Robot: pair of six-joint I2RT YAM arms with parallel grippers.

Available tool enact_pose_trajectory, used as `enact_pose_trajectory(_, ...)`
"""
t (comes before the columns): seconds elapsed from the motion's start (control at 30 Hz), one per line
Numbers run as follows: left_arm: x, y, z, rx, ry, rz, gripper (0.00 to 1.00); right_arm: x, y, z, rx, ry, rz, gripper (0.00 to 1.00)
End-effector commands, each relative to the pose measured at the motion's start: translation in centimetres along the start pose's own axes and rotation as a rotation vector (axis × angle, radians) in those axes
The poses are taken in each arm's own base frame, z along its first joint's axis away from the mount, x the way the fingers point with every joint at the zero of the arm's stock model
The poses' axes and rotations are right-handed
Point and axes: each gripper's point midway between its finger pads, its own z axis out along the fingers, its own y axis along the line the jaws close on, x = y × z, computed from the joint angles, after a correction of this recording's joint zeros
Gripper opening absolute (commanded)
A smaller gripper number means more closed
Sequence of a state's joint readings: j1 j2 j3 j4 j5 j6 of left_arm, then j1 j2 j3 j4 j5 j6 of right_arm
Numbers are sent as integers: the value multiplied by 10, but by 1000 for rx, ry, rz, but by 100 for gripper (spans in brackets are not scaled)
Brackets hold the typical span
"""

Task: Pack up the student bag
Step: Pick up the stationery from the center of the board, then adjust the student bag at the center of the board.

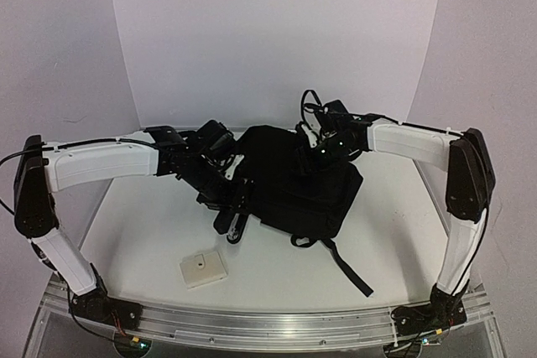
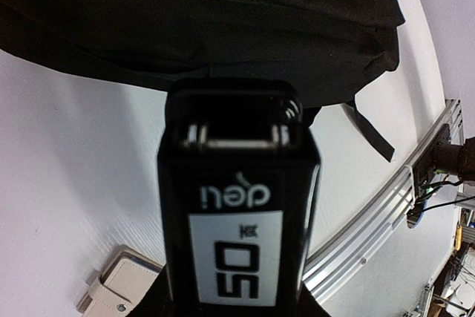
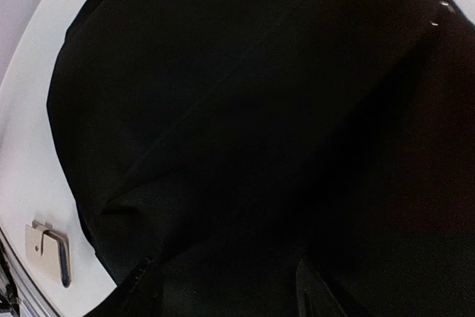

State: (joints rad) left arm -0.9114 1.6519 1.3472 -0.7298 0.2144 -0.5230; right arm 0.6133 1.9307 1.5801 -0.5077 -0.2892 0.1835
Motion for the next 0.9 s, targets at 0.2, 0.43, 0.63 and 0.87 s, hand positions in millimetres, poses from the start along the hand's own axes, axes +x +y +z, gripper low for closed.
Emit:
enact_pose_trajectory(0.2, -28, 0, -56, 85, -193, -51, 0, -9, 58, 13, -131, 10, -77, 80)
enact_pose_trajectory(0.43, -32, 10, -68, 71, -231, -77, 0, -6, 60, 31, -152, 43, -34, 75)
enact_pose_trajectory(0.63, -36, 14, -80, 66, -262, -92, 0, 12, 72, 52, -182, 101, -43, 29)
enact_pose_trajectory(0.87, -39, 12, -92, 85, -286, -91, 0, 49, 95, 31, -257, 160, -228, 0)
